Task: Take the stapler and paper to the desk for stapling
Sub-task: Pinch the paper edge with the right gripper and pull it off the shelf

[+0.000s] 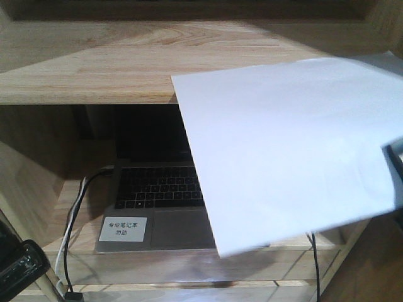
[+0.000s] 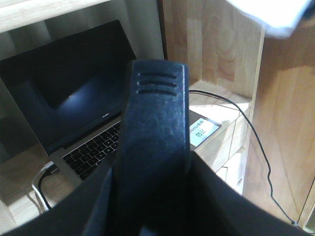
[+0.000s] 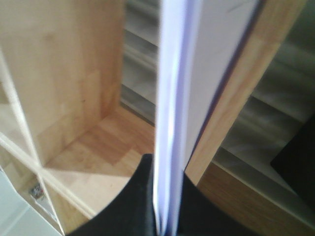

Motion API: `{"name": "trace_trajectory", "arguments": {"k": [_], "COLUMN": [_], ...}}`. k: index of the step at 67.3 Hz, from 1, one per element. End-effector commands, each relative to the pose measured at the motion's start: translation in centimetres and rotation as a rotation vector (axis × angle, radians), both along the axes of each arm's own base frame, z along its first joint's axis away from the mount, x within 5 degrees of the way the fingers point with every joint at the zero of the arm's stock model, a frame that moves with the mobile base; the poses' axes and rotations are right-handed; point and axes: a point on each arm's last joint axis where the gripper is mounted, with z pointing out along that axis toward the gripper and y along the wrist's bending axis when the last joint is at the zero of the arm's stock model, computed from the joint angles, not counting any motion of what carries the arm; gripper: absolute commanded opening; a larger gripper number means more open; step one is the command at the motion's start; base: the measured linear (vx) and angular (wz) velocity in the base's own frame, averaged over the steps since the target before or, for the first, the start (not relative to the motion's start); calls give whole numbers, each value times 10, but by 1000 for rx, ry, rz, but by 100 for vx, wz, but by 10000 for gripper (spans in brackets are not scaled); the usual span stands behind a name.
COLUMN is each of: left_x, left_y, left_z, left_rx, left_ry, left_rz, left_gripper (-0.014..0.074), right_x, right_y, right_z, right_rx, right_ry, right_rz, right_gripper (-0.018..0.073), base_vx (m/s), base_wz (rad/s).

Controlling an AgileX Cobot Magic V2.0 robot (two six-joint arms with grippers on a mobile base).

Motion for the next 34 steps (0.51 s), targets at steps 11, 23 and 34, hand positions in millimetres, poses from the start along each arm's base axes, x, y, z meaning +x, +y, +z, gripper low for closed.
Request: {"name": "trace_trajectory", "arguments": {"k": [11, 23, 34], "left_x": [1, 1, 1], "left_y": [1, 1, 1], "left_z": [19, 19, 19], "left_rx": [-96, -96, -96], "left_ry": [-94, -94, -94], "left_rz": [16, 16, 16], "left_gripper": [-6, -6, -6], "right_x": [-28, -51, -68], "right_y": [-6, -11, -19], "right_z": [3, 6, 5], "right_rx": [-54, -59, -35], "right_ry": [-65, -119, -142], "right_rz": [-34, -50, -94], "right_gripper": [-4, -4, -4], "base_vx": [0, 0, 0], "base_wz": [0, 0, 0]}}
